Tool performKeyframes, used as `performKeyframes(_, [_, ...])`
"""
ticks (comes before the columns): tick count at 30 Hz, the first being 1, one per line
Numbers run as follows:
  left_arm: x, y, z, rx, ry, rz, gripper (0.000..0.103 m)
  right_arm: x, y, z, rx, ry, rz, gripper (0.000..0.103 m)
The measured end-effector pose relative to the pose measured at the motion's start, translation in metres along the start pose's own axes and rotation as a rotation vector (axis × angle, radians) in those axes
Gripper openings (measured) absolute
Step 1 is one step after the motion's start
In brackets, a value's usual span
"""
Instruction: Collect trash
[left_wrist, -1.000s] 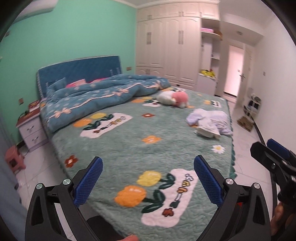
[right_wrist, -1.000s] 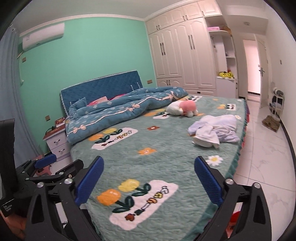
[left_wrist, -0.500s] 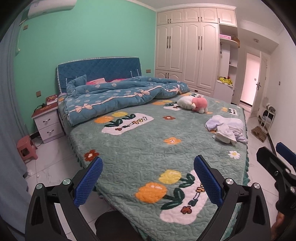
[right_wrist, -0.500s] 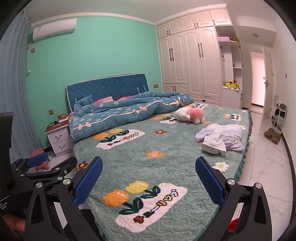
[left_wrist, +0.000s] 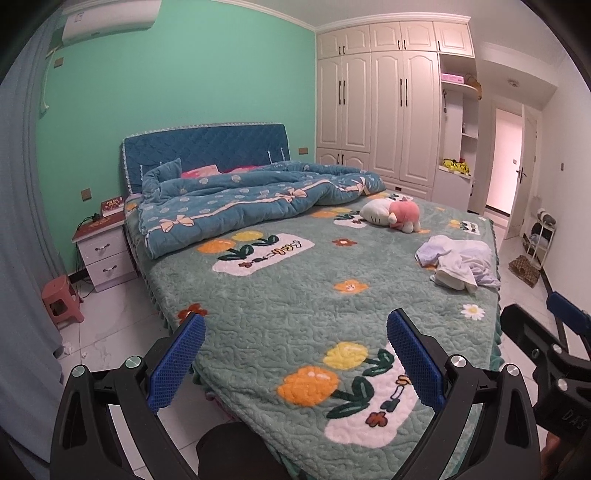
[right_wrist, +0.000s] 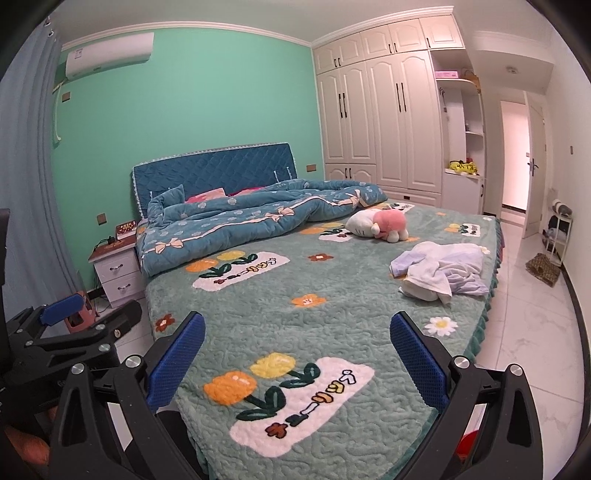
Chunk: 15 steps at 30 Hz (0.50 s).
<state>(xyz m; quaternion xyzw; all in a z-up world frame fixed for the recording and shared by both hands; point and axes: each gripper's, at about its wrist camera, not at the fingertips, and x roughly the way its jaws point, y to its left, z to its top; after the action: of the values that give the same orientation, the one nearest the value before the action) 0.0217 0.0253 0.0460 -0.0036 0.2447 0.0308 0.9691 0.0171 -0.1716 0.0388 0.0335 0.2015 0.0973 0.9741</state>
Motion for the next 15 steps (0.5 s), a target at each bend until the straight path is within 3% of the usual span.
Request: performKeyframes(15, [0.0016,-0.0007,0.0023,0.008,-0.008,0.004,0.097,0.0033,-0.0003,-0.0020,-0.002,0.016,0.008,0.098])
